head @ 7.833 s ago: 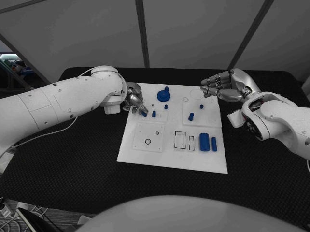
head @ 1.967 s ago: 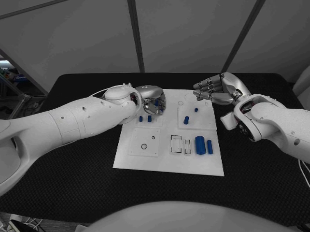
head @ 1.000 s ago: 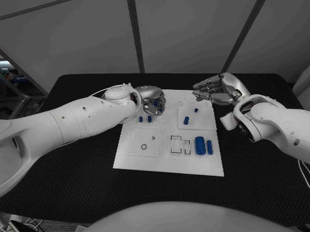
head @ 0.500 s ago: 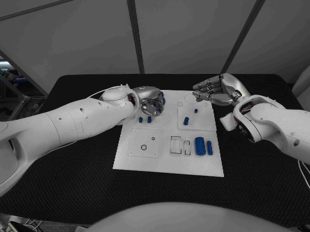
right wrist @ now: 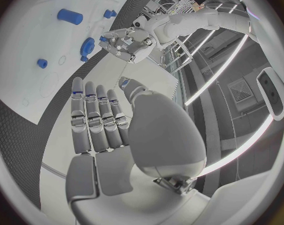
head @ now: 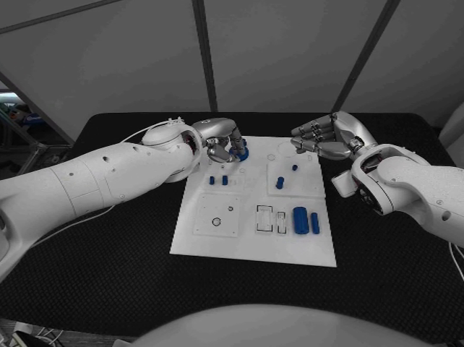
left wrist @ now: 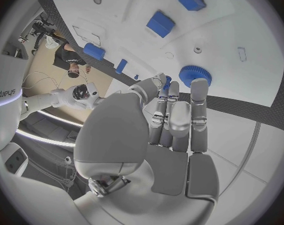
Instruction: Assemble the parts on the task board
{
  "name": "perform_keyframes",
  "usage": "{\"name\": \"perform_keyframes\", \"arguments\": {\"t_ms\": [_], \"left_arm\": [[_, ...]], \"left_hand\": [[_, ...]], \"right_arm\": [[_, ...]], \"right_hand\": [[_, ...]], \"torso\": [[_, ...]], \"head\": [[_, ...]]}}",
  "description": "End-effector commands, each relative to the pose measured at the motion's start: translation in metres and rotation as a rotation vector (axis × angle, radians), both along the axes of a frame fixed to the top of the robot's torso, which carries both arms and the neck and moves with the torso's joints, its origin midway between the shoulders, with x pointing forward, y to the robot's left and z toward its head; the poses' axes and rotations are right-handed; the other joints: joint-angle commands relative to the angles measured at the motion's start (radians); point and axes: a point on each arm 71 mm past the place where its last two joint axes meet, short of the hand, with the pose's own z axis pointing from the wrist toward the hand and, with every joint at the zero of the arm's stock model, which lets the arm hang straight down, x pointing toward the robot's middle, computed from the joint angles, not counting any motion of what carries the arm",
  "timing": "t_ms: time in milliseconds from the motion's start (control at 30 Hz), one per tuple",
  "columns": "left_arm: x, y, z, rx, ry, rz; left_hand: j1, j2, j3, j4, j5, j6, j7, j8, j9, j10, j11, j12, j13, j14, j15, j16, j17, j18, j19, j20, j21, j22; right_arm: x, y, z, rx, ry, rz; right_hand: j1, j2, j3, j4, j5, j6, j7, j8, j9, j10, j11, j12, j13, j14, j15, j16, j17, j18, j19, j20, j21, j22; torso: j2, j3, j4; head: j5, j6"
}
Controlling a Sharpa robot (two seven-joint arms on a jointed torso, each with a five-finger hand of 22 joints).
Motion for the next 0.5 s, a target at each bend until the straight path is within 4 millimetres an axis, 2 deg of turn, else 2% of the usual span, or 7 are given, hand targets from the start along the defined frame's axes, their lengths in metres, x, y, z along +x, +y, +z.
{"name": "perform_keyframes", "arguments": {"t_ms": [33, 233, 400, 500], "left_arm": [[-0.001, 0.006, 0.006, -0.04, 0.005, 0.012], [-0.001, 0.026, 0.008, -0.028, 0.018, 0.042], [-0.001, 0.038, 0.007, -0.017, 0.025, 0.063], [-0.003, 0.043, 0.004, -0.012, 0.034, 0.07]], "left_hand": [[-0.006, 0.002, 0.005, 0.002, -0.007, 0.007, -0.003, -0.007, 0.0, 0.009, 0.0, -0.005, 0.001, 0.006, 0.002, 0.003, -0.002, -0.027, 0.007, -0.001, 0.007, 0.001], [-0.007, 0.001, 0.005, 0.002, -0.007, 0.009, -0.003, -0.007, 0.0, 0.01, 0.0, -0.007, 0.001, 0.006, 0.001, 0.003, -0.003, -0.027, 0.008, -0.001, 0.008, 0.003], [-0.009, 0.0, 0.004, 0.002, -0.007, 0.009, -0.003, -0.008, 0.0, 0.011, -0.001, -0.009, 0.001, 0.006, 0.001, 0.002, -0.005, -0.027, 0.008, -0.001, 0.008, 0.004], [-0.009, 0.0, 0.004, 0.002, -0.007, 0.009, -0.003, -0.008, 0.0, 0.011, -0.001, -0.009, 0.001, 0.006, 0.001, 0.002, -0.005, -0.027, 0.008, -0.001, 0.008, 0.004]], "right_arm": [[0.0, 0.0, 0.002, 0.002, -0.011, 0.008], [0.0, -0.001, 0.002, 0.001, -0.01, 0.006], [0.0, -0.002, 0.002, 0.0, -0.01, 0.005], [0.0, -0.002, 0.002, 0.0, -0.01, 0.005]], "right_hand": [[-0.004, 0.005, 0.001, -0.007, 0.004, -0.002, 0.0, -0.001, 0.001, -0.008, 0.001, -0.002, -0.001, -0.005, -0.002, 0.0, -0.002, 0.003, 0.007, -0.004, -0.006, -0.002], [-0.004, 0.005, 0.001, -0.007, 0.004, -0.002, 0.0, -0.001, 0.001, -0.008, 0.001, -0.002, -0.001, -0.005, -0.002, 0.0, -0.002, 0.003, 0.007, -0.004, -0.006, -0.002], [-0.004, 0.005, 0.001, -0.007, 0.004, -0.002, 0.0, -0.001, 0.001, -0.008, 0.001, -0.002, -0.001, -0.005, -0.002, 0.0, -0.002, 0.003, 0.007, -0.004, -0.006, -0.002], [-0.004, 0.005, 0.001, -0.007, 0.004, -0.002, 0.0, -0.001, 0.001, -0.008, 0.001, -0.002, -0.001, -0.005, -0.002, 0.0, -0.002, 0.003, 0.007, -0.004, -0.006, -0.002]], "torso": [[0.0, 0.0003, 0.0005], [0.0, 0.0018, -0.0007], [0.0, -0.0002, 0.0004], [0.0, 0.0002, -0.0003]], "head": [[0.0, 0.001], [0.003, 0.001], [0.004, 0.001], [0.005, 0.0]]}}
